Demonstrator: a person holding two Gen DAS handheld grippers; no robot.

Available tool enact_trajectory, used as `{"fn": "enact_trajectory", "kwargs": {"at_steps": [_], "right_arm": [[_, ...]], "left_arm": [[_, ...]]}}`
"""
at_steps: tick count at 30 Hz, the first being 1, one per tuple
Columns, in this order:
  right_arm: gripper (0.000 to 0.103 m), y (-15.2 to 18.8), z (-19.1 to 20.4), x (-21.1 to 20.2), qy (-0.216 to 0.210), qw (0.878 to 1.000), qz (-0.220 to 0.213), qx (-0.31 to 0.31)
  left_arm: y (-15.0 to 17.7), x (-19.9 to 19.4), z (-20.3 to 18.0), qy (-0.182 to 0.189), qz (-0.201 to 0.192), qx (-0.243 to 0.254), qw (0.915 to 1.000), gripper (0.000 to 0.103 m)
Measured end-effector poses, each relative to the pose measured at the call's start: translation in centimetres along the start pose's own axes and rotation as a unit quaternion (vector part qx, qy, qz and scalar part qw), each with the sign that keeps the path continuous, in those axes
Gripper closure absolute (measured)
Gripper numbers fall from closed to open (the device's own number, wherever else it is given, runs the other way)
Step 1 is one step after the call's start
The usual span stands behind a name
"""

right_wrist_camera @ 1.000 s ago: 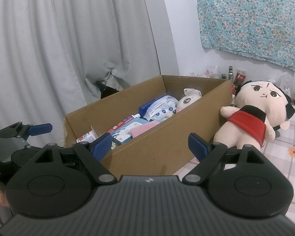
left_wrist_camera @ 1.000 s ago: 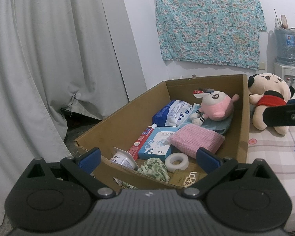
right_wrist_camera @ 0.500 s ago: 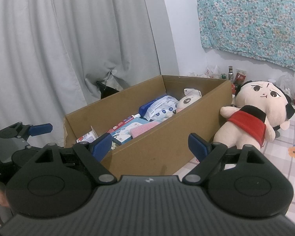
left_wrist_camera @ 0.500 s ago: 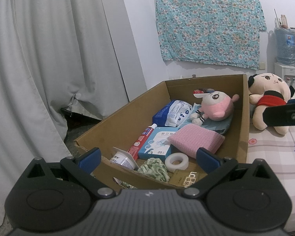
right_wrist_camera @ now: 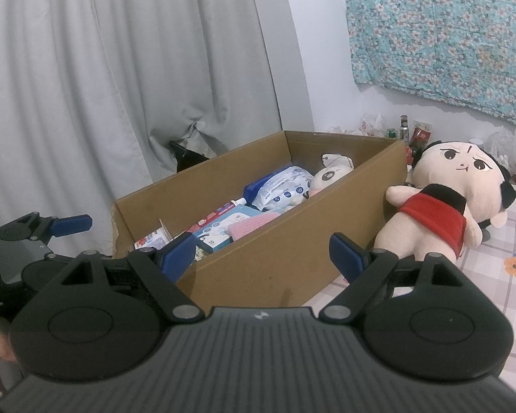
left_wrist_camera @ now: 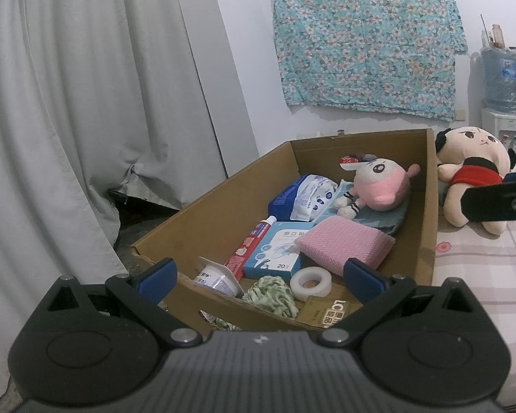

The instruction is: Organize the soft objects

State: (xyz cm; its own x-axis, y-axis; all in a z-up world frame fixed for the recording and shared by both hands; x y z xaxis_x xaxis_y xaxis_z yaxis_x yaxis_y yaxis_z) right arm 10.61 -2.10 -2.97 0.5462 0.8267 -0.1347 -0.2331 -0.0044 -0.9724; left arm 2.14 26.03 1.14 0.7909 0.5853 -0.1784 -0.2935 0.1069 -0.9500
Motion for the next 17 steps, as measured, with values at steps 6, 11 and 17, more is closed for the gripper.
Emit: {"fn": "enact_trajectory", "kwargs": {"at_steps": [6,11,17], "right_arm": [[0.018,0.0,-0.03,0.01,0.0,1.0,0.0,0.0],[0.018,0.01,-0.01,0.0,0.001,1.0,0.001,0.0],[0.018,0.0,-0.03,0.02,0.001,1.0,0.0,0.001]], "left_arm": [[-0.02,-0.03,0.02,0.0,0.0,-0.001,1.0,0.0],[-0.01,0.02,0.03,0.0,0.001,-0.001,1.0,0.0],[0.17,-0.13,-0.02,0.006,-0.002,-0.008,0.9999,0.0]]}}
Point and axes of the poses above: each gripper's, at about its wrist camera, not at the fingertips, and x roughly the way its jaws point, z to its left, y to its underside, the point moved 3 cm from there along x, roughly the way its jaws point, and after that the axes turned 15 degrees about -z, right-handed, at the moved point
